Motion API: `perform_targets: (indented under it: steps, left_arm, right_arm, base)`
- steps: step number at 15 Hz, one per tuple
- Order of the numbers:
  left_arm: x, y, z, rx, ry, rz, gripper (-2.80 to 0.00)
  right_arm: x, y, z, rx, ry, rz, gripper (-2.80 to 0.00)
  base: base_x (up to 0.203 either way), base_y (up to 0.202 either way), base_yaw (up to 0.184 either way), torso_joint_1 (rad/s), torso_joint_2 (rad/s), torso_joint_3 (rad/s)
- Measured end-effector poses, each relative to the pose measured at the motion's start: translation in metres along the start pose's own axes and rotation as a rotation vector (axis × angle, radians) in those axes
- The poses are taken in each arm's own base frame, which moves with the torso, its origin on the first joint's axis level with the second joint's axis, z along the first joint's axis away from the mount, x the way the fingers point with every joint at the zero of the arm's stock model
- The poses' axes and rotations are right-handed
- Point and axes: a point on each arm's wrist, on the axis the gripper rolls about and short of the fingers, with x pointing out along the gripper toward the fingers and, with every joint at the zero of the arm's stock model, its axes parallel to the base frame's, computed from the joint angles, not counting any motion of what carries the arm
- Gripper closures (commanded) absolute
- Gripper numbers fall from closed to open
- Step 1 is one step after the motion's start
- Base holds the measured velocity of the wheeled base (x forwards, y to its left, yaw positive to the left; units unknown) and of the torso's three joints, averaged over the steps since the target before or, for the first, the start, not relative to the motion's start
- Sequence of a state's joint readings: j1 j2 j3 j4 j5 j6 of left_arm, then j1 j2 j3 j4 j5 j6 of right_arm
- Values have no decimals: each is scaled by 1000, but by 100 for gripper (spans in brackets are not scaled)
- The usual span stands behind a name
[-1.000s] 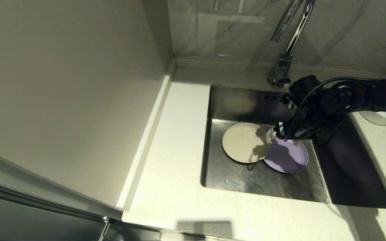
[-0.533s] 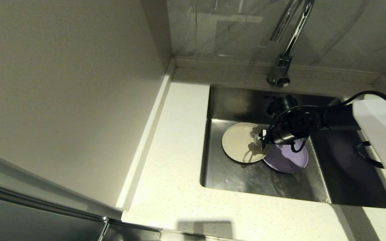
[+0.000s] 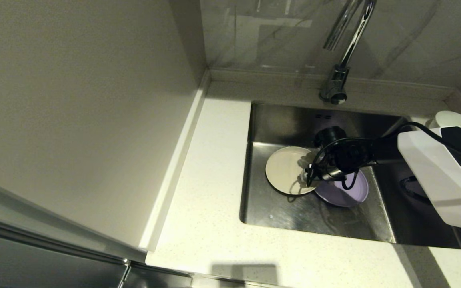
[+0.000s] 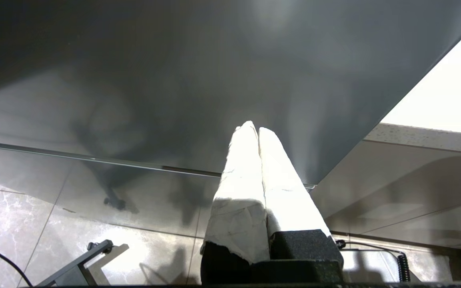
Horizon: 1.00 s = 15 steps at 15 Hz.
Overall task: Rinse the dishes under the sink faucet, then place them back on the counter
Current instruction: Put a plate back to the table from the sink
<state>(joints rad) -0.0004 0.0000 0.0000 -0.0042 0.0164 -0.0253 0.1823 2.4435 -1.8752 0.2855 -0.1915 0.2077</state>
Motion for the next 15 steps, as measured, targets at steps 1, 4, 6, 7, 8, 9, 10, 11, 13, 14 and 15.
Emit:
perform_targets:
  steps: [1, 4, 6, 7, 8, 9, 10, 11, 13, 14, 15]
  left_arm:
    - [0, 0, 0, 0, 0, 0, 0]
    - [0, 0, 0, 0, 0, 0, 0]
    - [0, 0, 0, 0, 0, 0, 0]
    - [0, 0, 0, 0, 0, 0, 0]
    - [0, 0, 0, 0, 0, 0, 0]
    - [0, 0, 0, 0, 0, 0, 0]
    - [0, 0, 0, 0, 0, 0, 0]
    - [0, 0, 0, 0, 0, 0, 0]
    - [0, 0, 0, 0, 0, 0, 0]
    - [0, 0, 0, 0, 0, 1, 0]
    - [0, 0, 0, 0, 0, 0, 0]
  right_arm:
    - [3, 0, 0, 1, -2, -2, -280]
    - [10, 2, -2, 1, 6, -2, 0]
    - [12, 1, -3, 2, 11, -2, 0]
    - [13, 1, -3, 1, 11, 0, 0]
    - [13, 1, -3, 1, 9, 2, 0]
    - [13, 0, -3, 5, 10, 0, 0]
    - [13, -1, -2, 6, 9, -3, 0]
    - [12, -2, -2, 9, 6, -7, 0]
    - [7, -8, 5, 17, -18, -26, 0]
    - [3, -14, 9, 18, -44, -55, 0]
    - [-2, -18, 14, 12, -69, -78, 0]
  base:
    - [0, 0, 0, 0, 0, 0]
    - [0, 0, 0, 0, 0, 0]
    - [0, 0, 0, 0, 0, 0]
    - [0, 0, 0, 0, 0, 0]
    - [0, 0, 0, 0, 0, 0]
    - [0, 0, 0, 0, 0, 0]
    - [0, 0, 0, 0, 0, 0]
    - [0, 0, 0, 0, 0, 0]
    - [0, 0, 0, 0, 0, 0]
    - [0, 0, 0, 0, 0, 0]
    - [0, 0, 0, 0, 0, 0]
